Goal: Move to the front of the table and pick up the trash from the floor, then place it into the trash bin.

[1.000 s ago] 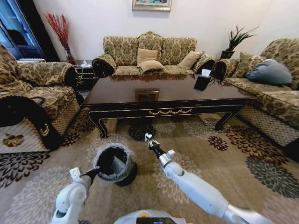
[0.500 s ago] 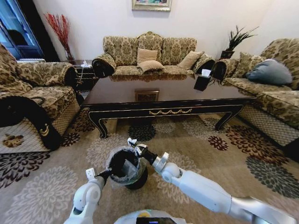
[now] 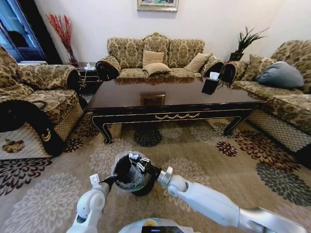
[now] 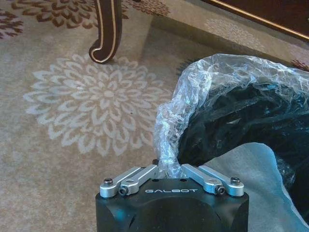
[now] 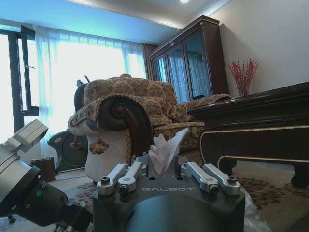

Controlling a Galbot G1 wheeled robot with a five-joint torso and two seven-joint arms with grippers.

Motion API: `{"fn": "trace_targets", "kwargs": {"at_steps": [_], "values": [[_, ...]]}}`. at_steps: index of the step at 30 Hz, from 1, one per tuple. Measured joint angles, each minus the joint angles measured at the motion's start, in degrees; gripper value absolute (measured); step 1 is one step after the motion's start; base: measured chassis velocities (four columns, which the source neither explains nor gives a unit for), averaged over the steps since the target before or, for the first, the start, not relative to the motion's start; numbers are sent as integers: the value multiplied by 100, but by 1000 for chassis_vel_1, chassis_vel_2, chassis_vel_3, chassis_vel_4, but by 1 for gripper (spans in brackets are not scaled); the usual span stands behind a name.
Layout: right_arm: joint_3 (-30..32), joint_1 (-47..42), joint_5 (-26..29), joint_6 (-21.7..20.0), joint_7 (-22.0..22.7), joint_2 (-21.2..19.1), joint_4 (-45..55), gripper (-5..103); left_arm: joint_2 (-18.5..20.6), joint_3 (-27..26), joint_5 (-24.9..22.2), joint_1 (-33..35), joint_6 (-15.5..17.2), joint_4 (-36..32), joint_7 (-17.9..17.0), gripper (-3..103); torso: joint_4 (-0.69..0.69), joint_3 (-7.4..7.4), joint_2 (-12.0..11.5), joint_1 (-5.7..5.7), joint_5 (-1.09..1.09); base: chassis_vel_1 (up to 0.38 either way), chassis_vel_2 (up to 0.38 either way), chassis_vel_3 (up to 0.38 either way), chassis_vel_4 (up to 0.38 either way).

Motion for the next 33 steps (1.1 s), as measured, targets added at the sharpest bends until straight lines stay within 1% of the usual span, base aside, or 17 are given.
{"fn": "trace_targets", "kwargs": {"at_steps": [1, 2, 3, 5, 6, 9, 10, 12, 13, 15, 17, 18, 19, 28, 31, 32, 33], "values": [[4, -20, -10, -2, 1, -9, 10, 29, 6, -14, -2, 1, 0, -7, 0, 2, 0, 0, 0, 0, 0, 0, 0, 0, 0], [26, -80, -56, -2, 2, -31, 26, 35, 24, -55, -5, 2, 0, -23, 0, 2, 0, 0, 0, 0, 0, 0, 0, 0, 0], [26, -80, -56, -2, 2, -31, 26, 35, 24, -55, -5, 2, 0, -23, 0, 2, 0, 0, 0, 0, 0, 0, 0, 0, 0], [80, -189, -133, -2, 2, -77, 51, 45, 52, -105, -18, 7, 0, -30, 1, 2, -1, 0, 0, -1, 0, 0, 0, 0, 0], [80, -189, -133, -2, 2, -77, 51, 45, 52, -105, -18, 7, 0, -30, 1, 2, -1, 0, 0, -1, 0, 0, 0, 0, 0], [134, -267, -183, -2, 2, -132, 79, 61, 73, -127, -25, 10, 1, -30, 2, 2, 0, 0, 0, 0, 0, 0, 0, 0, 0], [134, -267, -183, -2, 2, -132, 79, 61, 73, -127, -25, 10, 1, -30, 2, 2, 0, 0, 0, 0, 0, 0, 0, 0, 0], [168, -276, -195, -4, 4, -160, 84, 72, 69, -125, -27, 0, 0, -32, 3, 2, -1, 0, 0, 0, 0, 0, 0, 0, 0], [188, -276, -195, -10, 8, -168, 84, 72, 65, -121, -27, -3, 1, -40, 3, 2, -1, 0, 0, 0, 0, 0, 0, 0, 0], [240, -279, -197, -25, 13, -179, 57, 83, 61, -112, -31, -6, 1, -57, 7, 2, -1, 0, 0, -1, 0, 0, 0, 0, 0], [257, -283, -205, -27, 15, -185, 41, 83, 61, -114, -32, -5, 1, -60, 7, 2, -1, 0, 1, 0, 0, 0, 0, 0, 0], [278, -290, -227, -28, 16, -191, 18, 94, 64, -123, -38, -6, 1, -62, 7, 2, -1, 0, 0, 0, 0, 0, 0, 0, 0], [292, -295, -250, -29, 17, -195, -4, 97, 69, -136, -49, -6, 1, -64, 7, 2, -1, 0, 0, 0, 0, 0, 0, 0, 0], [799, -367, -231, -50, 226, -75, -43, 100, 234, -491, -119, 36, 0, -27, 14, 2, 1, 0, 0, 0, 0, 0, 0, 0, 0], [1248, -463, -208, -328, 720, -16, -151, 100, 398, -678, -114, 51, 0, -26, -26, 2, -1, 0, 0, 0, 0, 0, 0, 0, 0], [1384, -497, -261, -517, 1052, 11, -223, 100, 443, -711, -83, 58, -1, -16, -49, 2, -1, 0, 0, 0, 1, 0, 0, 0, 0], [1384, -497, -261, -517, 1052, 11, -223, 100, 443, -711, -83, 58, -1, -16, -49, 2, -1, 0, 0, 0, 1, 0, 0, 0, 0]]}}
